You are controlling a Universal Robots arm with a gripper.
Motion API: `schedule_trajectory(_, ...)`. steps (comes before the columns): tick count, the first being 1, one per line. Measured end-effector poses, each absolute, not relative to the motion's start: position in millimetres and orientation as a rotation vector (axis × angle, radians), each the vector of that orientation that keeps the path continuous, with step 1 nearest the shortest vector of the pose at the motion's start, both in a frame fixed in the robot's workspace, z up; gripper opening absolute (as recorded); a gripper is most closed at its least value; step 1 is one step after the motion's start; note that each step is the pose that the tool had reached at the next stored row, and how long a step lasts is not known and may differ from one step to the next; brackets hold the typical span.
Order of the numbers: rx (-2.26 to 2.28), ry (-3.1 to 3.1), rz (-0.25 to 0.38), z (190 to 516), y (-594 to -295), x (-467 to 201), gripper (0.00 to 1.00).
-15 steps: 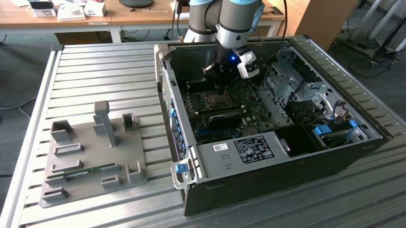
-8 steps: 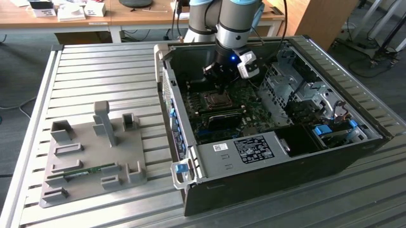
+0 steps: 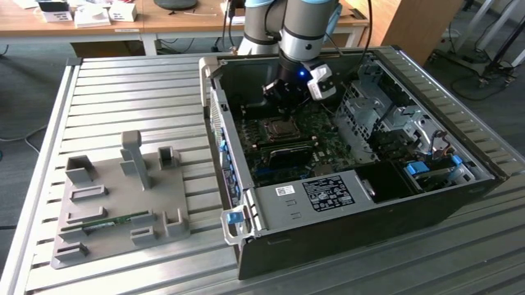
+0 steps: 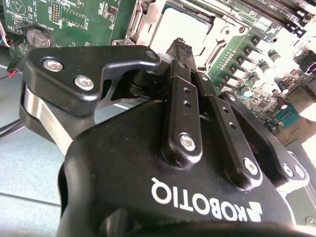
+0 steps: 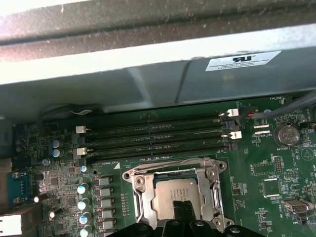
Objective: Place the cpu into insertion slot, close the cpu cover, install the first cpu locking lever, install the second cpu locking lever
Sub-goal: 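Install the second cpu locking lever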
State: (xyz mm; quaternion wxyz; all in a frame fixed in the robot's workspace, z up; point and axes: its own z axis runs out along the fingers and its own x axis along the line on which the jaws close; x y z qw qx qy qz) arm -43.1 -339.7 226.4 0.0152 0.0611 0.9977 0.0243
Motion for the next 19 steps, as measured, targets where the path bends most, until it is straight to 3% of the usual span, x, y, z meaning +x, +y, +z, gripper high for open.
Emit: schedule_trajectory(19,0.19,3.105,0.075,229.9,-339.8,-43.1,0.11)
